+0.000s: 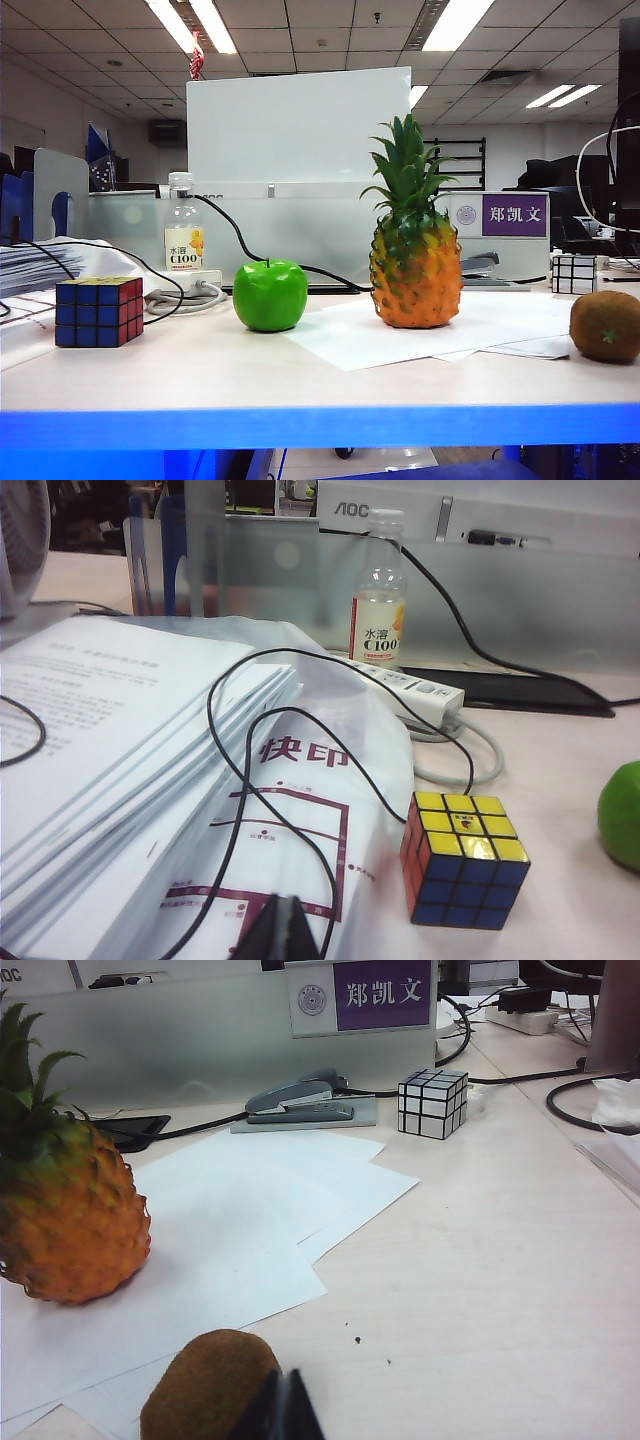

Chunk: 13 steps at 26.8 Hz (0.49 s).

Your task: Arrange all the fruits from large to small from left to right in a row.

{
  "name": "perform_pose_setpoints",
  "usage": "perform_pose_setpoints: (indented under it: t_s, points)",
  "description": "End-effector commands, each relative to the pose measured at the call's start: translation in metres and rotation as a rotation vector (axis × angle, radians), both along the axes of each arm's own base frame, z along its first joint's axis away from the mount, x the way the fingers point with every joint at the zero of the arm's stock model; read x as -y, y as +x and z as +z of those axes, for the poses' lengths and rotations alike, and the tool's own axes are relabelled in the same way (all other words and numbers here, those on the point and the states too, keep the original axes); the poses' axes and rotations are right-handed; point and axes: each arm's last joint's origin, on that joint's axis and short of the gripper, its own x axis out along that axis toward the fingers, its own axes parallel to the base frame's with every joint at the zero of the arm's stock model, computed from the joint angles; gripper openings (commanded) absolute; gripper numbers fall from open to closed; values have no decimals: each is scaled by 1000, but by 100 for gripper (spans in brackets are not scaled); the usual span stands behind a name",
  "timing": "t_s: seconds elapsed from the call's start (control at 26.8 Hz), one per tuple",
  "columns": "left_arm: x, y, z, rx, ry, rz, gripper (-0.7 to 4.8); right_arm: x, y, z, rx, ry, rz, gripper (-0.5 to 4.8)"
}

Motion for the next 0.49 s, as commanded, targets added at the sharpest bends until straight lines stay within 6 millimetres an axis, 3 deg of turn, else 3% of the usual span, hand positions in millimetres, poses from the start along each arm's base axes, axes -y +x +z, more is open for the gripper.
perform_pose_setpoints:
  t_s: [0.04,0.49]
  points:
    - [0,0,2,19,-15,-3,-6,0,0,-1,10,3,0,-1]
    - [0,0,-3,-34,43,-15,-6,0,0,-1,10,4,0,-1]
